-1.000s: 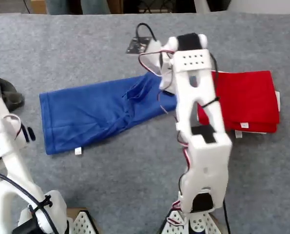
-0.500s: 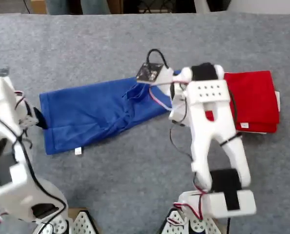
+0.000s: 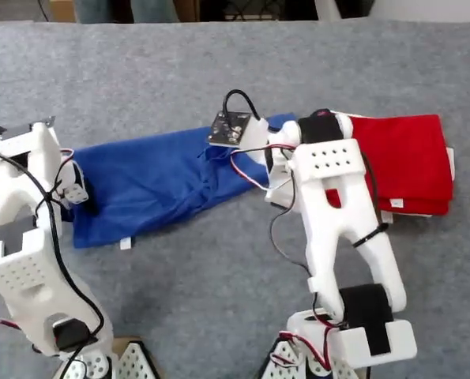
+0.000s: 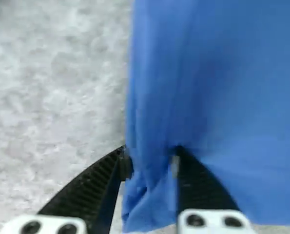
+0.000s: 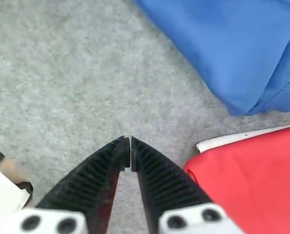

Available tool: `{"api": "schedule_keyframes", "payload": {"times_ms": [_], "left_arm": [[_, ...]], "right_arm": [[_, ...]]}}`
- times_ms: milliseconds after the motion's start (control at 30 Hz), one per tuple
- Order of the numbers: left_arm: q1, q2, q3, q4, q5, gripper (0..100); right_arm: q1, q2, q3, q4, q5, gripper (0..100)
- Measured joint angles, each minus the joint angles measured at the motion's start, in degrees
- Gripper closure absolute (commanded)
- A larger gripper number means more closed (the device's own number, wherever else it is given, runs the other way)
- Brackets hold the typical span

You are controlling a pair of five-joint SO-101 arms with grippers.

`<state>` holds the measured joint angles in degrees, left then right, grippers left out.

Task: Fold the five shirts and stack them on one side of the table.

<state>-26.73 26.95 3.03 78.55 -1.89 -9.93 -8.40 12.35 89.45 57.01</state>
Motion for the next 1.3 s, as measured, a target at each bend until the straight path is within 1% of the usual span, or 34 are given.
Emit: {"api": "schedule_keyframes", "payload": {"times_ms": [267, 433, 633, 667, 733, 833, 900, 967, 1033, 1167, 1300], "left_arm": [[0.0, 0.8, -1.4, 1.0, -0.6, 97], [-1.0, 1.3, -6.5, 7.2, -5.2, 97], [-8.8, 1.4, -18.1, 17.7, -8.3, 97], [-9.8, 1.4, -20.3, 19.6, -8.4, 97], [-10.7, 1.4, -22.2, 20.9, -8.4, 97], [-10.2, 0.5, -22.2, 21.5, -8.4, 97], [-8.1, -1.9, -20.5, 21.5, -8.3, 97], [-4.0, -5.0, -18.1, 21.5, -8.1, 97], [1.2, -8.4, -16.0, 21.5, -7.4, 97], [12.7, -12.7, -14.9, 21.4, -3.3, 97], [22.9, -12.9, -14.9, 17.8, -1.1, 97]], "right_arm": [[0.0, 0.0, 0.0, 0.0, 0.0, 98.4], [0.0, 0.0, 0.0, 0.0, 0.0, 98.4], [0.0, 0.0, 0.0, 0.0, -0.3, 98.4], [0.0, 0.0, 0.0, 0.0, -0.9, 98.4], [0.0, 0.0, 0.0, 0.0, -3.6, 98.4], [0.0, 0.0, 0.0, -0.6, -7.5, 98.4], [0.4, 0.0, 0.0, -1.0, -9.1, 98.4], [1.6, 0.0, -2.3, -1.7, -10.4, 98.4], [2.9, 0.0, -4.2, -1.8, -10.9, 98.4], [6.7, 0.0, -6.7, -1.9, -11.3, 98.4], [10.2, 0.0, -7.2, -0.6, -11.3, 98.4]]}}
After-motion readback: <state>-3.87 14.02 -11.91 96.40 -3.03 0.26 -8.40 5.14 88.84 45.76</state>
